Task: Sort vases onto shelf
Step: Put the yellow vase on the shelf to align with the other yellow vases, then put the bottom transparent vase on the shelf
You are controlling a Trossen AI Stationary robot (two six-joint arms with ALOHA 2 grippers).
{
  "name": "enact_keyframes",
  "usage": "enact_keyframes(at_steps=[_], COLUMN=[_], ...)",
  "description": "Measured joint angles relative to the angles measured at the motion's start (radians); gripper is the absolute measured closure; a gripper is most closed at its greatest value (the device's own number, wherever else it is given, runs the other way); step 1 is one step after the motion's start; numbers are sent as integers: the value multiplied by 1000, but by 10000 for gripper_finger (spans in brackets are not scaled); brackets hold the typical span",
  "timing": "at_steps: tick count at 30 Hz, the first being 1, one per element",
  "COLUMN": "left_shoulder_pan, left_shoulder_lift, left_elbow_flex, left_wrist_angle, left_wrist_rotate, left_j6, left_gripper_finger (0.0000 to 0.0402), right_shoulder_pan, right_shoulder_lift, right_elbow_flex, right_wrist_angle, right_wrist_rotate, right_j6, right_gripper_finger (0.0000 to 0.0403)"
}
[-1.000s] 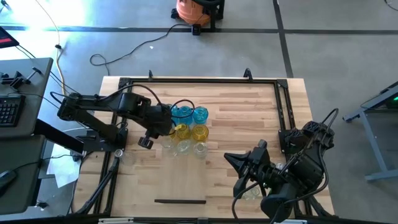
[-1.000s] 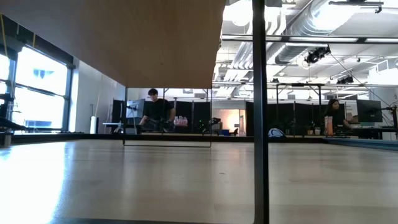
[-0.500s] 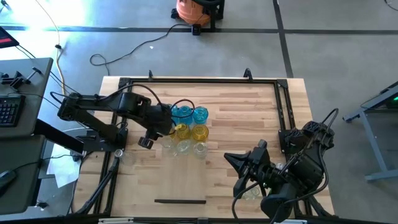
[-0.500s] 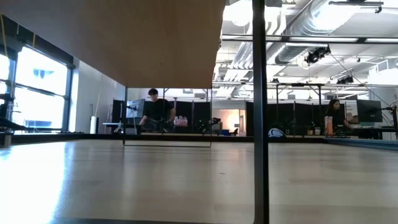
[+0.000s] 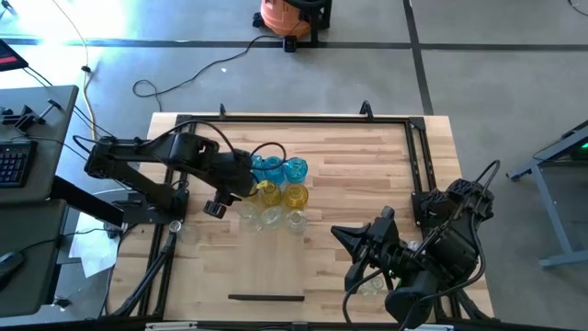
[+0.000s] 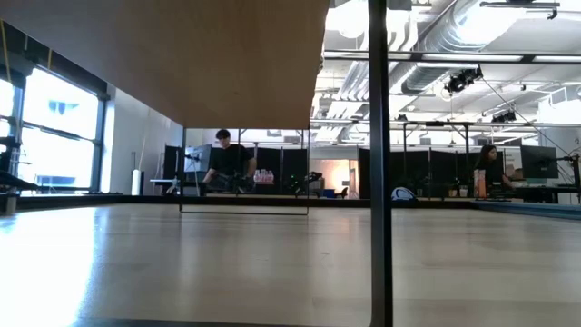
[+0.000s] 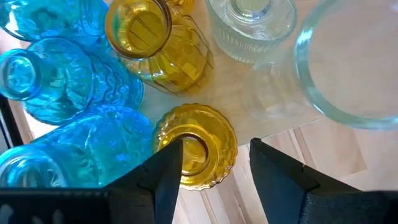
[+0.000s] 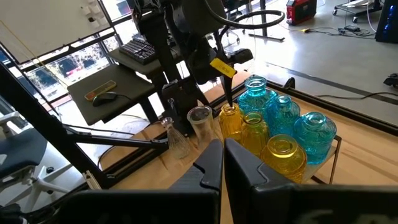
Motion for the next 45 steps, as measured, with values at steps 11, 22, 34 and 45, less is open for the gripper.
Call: enact_keyframes(at_steps=[11, 22, 34, 45], left_shoulder_pan=[0, -11, -10, -10], left_shoulder_lift=[-64, -215, -469, -554], left_elbow_flex=[40, 287, 304, 304], left_wrist_angle=[-22, -102, -124, -142], left_wrist_rotate=[-57, -137, -262, -318], left_j6=[-22, -127, -461, -587], left_gripper_finger=[227, 227, 227, 227], right_shoulder_pan=[-3, -25, -166, -57], right_shoulder_lift=[0, 1, 91, 137], right_elbow_flex=[0, 0, 0, -1], right_wrist_angle=[0, 0, -233, -250], right_wrist_rotate=[0, -30, -765, -808], right_j6=[0, 9, 258, 519], right_gripper_finger=[403, 403, 403, 403])
